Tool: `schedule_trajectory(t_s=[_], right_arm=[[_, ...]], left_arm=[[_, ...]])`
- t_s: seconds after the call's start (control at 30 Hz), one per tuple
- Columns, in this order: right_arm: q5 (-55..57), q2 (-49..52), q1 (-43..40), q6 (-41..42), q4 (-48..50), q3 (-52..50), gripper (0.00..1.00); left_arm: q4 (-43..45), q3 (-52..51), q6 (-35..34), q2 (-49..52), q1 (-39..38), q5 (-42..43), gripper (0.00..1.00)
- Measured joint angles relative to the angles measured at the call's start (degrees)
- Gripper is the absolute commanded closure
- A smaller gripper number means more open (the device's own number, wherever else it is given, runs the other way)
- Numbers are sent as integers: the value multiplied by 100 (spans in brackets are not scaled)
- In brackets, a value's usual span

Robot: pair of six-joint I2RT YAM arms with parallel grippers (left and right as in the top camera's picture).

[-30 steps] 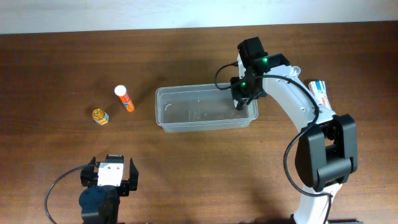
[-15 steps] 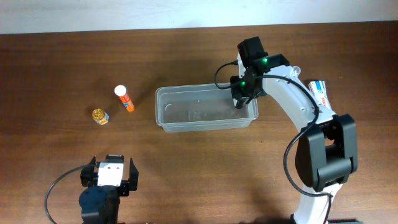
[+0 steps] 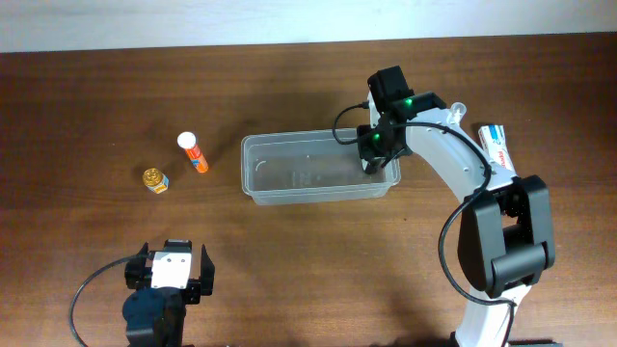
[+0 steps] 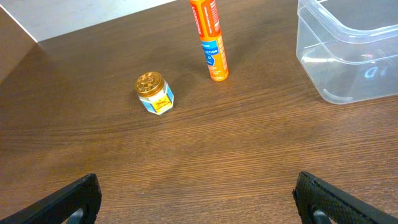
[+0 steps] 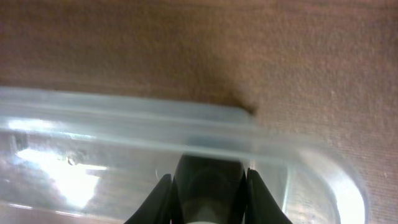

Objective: Pack container
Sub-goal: 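Lower the brown bottle into the container and open the right gripper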

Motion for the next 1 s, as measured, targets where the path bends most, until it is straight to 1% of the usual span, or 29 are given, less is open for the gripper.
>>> schedule_trajectory(t_s=[0.23,0.3,0.33,0.4,0.6,0.63,0.7,0.83,1.0], right_arm=[[15,0,0,9,192,-61,83],[15,0,0,9,221,-61,74],[15,0,0,7,236,-66,72],[17,0,0,7,264,-72,70],[15,0,0,7,269,-72,69],[15,0,0,7,262,-72,67],[13,0,0,13,225,-72,64],[15,0,0,4,-44,-31,60],[15,-11,0,-20,-535,431,57]], left_arm=[[0,0,-2,4,0,0,0],[0,0,-2,4,0,0,0],[0,0,-2,4,0,0,0],[0,0,-2,4,0,0,0],[0,0,0,4,0,0,0],[0,0,0,4,0,0,0],[0,0,0,4,0,0,0],[0,0,-2,4,0,0,0],[0,0,0,4,0,0,0]])
